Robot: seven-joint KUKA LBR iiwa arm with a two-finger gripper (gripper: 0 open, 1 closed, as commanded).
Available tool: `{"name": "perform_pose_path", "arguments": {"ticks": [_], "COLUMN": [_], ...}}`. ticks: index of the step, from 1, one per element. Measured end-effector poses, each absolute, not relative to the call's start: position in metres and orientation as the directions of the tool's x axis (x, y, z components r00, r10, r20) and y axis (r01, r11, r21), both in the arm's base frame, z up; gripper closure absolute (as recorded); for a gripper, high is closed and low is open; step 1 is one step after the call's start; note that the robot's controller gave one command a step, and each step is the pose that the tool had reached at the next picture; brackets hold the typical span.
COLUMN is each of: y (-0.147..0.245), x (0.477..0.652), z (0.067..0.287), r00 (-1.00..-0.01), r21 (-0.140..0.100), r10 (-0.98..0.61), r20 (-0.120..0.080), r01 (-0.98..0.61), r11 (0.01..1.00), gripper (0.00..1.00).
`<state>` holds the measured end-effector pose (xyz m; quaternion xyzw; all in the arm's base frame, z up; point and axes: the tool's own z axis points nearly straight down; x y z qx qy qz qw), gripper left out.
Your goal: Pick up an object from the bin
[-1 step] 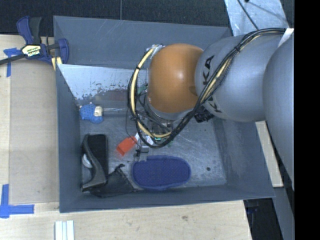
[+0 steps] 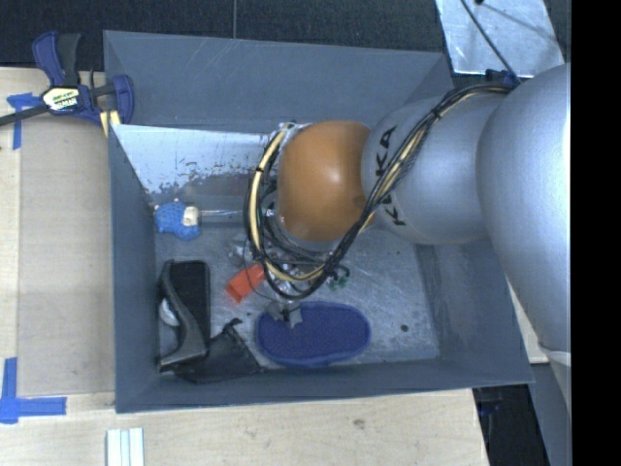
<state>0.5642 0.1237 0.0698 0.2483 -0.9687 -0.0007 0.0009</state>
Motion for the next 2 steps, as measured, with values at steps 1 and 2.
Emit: {"name": "perform_pose_path", "arguments": {"ticks": [1, 2], "y": [0.124, 0.147], "x": [0.567, 0.552], "z": [0.072, 0.214], "r00": [-0.878, -0.857], "r21": [-0.001, -0.003], "r10": [-0.478, -0.515], "r20": [-0.008, -0.012], "r01": [-0.478, -0.515], "r11": [0.878, 0.857], "gripper": [1.0, 1.0]}}
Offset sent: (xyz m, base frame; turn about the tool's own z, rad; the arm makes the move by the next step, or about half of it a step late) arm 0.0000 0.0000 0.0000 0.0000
